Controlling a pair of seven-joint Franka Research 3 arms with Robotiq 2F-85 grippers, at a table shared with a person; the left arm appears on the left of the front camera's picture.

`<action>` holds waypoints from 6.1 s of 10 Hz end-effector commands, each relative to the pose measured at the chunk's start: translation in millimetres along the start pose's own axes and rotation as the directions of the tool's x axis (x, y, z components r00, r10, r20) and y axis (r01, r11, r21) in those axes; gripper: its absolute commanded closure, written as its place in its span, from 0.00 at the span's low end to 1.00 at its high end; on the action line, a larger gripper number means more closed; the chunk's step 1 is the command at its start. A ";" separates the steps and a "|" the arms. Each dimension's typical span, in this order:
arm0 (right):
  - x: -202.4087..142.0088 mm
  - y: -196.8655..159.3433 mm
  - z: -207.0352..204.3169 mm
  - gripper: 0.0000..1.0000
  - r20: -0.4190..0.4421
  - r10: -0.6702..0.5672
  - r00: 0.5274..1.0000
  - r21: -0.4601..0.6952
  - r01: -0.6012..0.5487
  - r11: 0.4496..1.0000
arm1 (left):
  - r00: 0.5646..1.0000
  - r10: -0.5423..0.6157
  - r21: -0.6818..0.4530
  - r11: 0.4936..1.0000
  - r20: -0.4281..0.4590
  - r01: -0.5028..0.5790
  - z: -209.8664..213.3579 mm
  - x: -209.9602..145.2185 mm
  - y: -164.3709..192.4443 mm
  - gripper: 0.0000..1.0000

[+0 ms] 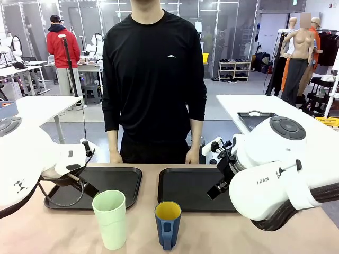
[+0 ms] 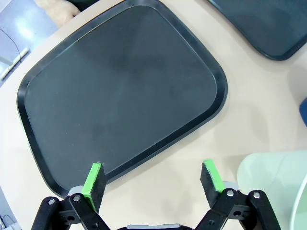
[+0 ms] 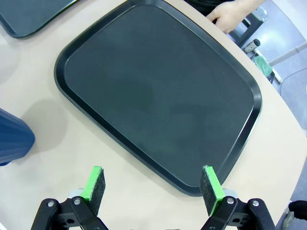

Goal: Sort and store the cups by type.
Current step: Pick up the Reusable plastic cup.

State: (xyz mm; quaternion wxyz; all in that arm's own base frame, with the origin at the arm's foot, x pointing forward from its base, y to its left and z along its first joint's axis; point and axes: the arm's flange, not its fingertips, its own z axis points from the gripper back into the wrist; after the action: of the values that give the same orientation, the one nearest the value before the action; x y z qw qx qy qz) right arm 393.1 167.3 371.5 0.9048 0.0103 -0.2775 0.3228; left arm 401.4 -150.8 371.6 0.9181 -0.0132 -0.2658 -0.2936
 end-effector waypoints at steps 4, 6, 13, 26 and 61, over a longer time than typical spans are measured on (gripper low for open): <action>26.8 11.1 30.1 0.00 0.012 0.013 1.000 -0.038 -0.012 0.999 | 1.000 -0.004 0.010 1.000 0.010 0.004 16.1 7.7 2.4 0.00; 54.5 14.6 75.1 0.00 0.050 0.029 0.998 -0.121 -0.023 0.992 | 0.997 0.020 0.066 0.998 0.078 -0.025 55.4 27.2 8.7 0.00; 89.6 28.5 179.7 0.00 0.114 0.049 0.992 -0.266 -0.017 0.964 | 0.973 -0.011 0.152 0.988 0.229 -0.024 150.6 46.7 7.3 0.00; -0.5 -105.8 44.8 0.00 0.028 -0.317 0.948 -0.242 0.315 0.918 | 0.958 0.285 0.140 0.948 0.033 -0.286 28.2 -8.4 110.1 0.00; -6.3 -112.6 39.7 0.00 -0.005 -0.305 0.952 -0.229 0.295 0.928 | 0.949 -0.301 0.087 0.947 -0.093 0.309 37.2 -55.2 152.9 0.00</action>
State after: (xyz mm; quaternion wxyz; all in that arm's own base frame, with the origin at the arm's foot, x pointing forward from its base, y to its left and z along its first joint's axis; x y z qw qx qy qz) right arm 436.4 66.8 421.1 0.9445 -0.0563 -0.2892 0.1452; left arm 444.3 0.9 397.2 0.8967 0.0846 -0.2502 -0.3552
